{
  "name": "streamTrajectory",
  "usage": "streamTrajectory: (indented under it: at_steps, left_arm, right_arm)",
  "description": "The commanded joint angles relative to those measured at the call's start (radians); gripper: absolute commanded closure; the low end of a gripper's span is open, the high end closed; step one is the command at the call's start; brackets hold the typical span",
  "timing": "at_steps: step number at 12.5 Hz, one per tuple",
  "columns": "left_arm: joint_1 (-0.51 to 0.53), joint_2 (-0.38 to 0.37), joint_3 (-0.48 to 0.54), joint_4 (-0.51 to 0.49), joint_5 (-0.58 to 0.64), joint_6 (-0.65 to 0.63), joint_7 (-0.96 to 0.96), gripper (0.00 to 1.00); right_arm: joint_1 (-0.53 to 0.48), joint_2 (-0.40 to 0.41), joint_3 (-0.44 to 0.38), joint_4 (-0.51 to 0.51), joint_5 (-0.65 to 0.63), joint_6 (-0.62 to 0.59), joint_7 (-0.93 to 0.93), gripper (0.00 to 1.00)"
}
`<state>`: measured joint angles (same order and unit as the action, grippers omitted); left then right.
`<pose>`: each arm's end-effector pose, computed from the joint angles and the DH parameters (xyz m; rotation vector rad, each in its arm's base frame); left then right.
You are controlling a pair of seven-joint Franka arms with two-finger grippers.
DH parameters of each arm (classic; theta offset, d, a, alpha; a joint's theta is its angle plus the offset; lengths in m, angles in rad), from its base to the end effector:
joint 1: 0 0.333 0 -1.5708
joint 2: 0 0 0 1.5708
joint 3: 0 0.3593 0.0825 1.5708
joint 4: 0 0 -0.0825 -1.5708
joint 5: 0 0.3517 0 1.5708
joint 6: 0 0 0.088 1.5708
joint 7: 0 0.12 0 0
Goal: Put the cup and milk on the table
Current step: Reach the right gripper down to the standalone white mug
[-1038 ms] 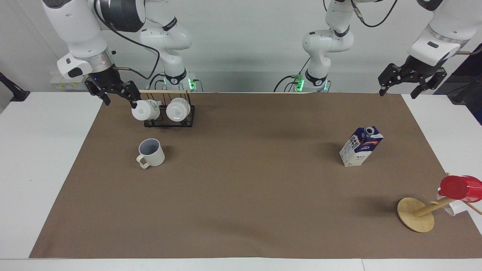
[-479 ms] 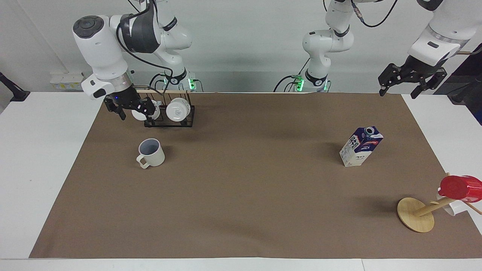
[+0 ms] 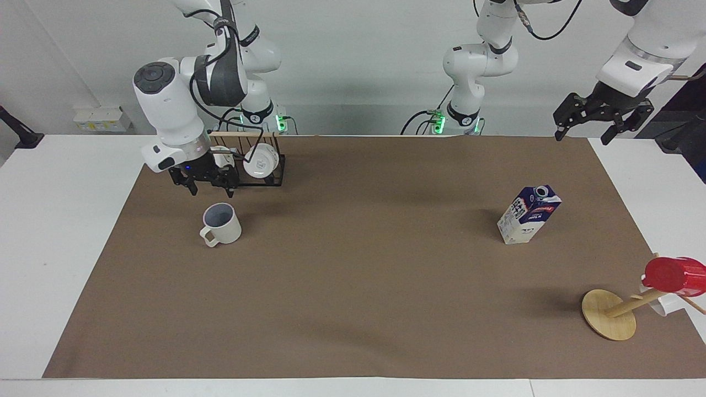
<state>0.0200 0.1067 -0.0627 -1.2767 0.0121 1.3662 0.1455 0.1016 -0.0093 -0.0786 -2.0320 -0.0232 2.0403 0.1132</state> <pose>0.5360 -0.0186 0.7067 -3.1237 0.2906 0.0271 0.5216 0.0103 0.4953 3.1202 -0.1247 0.0295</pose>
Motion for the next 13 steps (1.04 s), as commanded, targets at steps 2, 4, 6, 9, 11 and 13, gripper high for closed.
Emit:
streamTrajectory:
  at_steps: [2, 4, 6, 9, 11, 13]
  left_arm:
    - [-0.005, -0.027, 0.007, -0.033, 0.002, 0.004, 0.002, 0.0]
    - [-0.005, -0.027, 0.007, -0.033, 0.002, 0.005, 0.002, 0.0]
    - [-0.003, -0.027, 0.007, -0.033, 0.002, 0.005, 0.003, 0.0]
    - [-0.005, -0.027, 0.007, -0.033, 0.002, 0.005, 0.003, 0.0]
    - [-0.003, -0.028, 0.007, -0.033, 0.002, 0.005, 0.003, 0.0]
    - [-0.003, -0.028, 0.009, -0.033, 0.003, 0.004, 0.003, 0.0]
  right_arm:
    - [0.017, 0.0, 0.0, -0.082, 0.005, 0.098, -0.009, 0.0]
    - [0.02, 0.028, 0.002, -0.106, 0.005, 0.139, -0.01, 0.0]
    - [0.018, 0.034, 0.0, -0.134, 0.005, 0.191, -0.015, 0.0]
    - [0.018, 0.061, 0.0, -0.157, 0.005, 0.245, -0.021, 0.0]
    - [0.018, 0.064, 0.002, -0.183, 0.005, 0.282, -0.03, 0.0]
    - [0.018, 0.075, 0.0, -0.186, 0.005, 0.287, -0.059, 0.0]
